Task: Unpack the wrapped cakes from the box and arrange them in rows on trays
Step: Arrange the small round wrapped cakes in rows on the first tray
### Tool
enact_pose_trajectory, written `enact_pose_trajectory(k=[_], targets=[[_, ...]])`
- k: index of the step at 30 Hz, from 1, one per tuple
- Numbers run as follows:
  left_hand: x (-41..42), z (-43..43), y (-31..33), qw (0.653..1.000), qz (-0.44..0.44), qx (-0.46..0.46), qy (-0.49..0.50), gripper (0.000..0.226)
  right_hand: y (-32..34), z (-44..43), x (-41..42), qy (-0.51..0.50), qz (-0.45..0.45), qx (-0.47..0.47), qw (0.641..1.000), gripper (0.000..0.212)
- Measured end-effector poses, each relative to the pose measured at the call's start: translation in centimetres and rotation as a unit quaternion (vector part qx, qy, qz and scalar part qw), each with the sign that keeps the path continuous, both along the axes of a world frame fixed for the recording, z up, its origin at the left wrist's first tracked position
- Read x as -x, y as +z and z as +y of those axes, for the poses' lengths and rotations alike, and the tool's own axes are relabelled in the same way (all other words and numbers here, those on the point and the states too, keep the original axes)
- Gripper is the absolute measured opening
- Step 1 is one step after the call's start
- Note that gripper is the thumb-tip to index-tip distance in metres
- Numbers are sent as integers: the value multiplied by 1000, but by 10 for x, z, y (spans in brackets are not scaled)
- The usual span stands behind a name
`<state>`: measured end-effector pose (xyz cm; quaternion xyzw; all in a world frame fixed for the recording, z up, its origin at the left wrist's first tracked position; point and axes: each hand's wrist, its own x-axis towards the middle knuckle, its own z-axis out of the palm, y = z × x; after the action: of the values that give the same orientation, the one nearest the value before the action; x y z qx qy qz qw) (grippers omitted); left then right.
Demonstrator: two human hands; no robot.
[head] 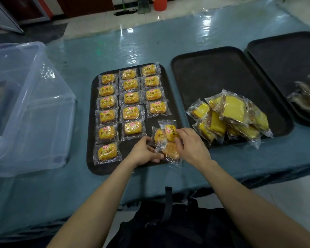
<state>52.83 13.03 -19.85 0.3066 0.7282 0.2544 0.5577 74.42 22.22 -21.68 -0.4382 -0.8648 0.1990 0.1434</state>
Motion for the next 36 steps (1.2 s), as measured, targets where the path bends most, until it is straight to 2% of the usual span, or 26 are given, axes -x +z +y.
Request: enact_pose_trajectory(k=[2, 4, 7, 8, 10, 13, 17, 21, 23, 26, 28, 31, 36], targets=[[2, -6, -3, 998, 32, -25, -44, 141, 8, -6, -5, 16, 33, -54, 998, 43], [4, -15, -4, 994, 48, -72, -67, 138, 13, -13, -8, 70, 25, -53, 996, 56], [2, -22, -6, 973, 143, -152, -100, 91, 12, -26, -11, 157, -58, -7, 986, 80], [1, -22, -8, 961, 185, -167, -119, 71, 9, -28, -13, 168, -73, -3, 983, 80], [-3, -23, -8, 937, 257, -187, -145, 40, 6, -31, -17, 174, -73, -11, 982, 68], [-7, -20, -3, 915, 313, -215, -133, 13, 13, -33, -19, 149, -32, 4, 988, 59], [-2, -20, 3, 931, 280, -215, -95, 13, 19, -37, -14, 73, 42, 83, 993, 45], [1, -29, 7, 969, 150, -174, -87, 38, 18, -33, 0, -19, 145, 186, 971, 34], [3, -34, 8, 984, 89, -146, -41, 48, 17, -31, 8, -44, 153, 217, 963, 32], [4, -40, 8, 989, 29, -142, 27, 32, 17, -28, 20, -72, 146, 241, 957, 31], [7, -45, 3, 987, 44, -153, 36, 17, 17, -29, 24, -72, 144, 247, 956, 31], [11, -46, -6, 980, 124, -147, 55, 5, 13, -32, 28, -42, 144, 241, 959, 24], [10, -45, -3, 969, 174, -148, 94, 17, 13, -33, 37, -75, 107, 214, 968, 9]])
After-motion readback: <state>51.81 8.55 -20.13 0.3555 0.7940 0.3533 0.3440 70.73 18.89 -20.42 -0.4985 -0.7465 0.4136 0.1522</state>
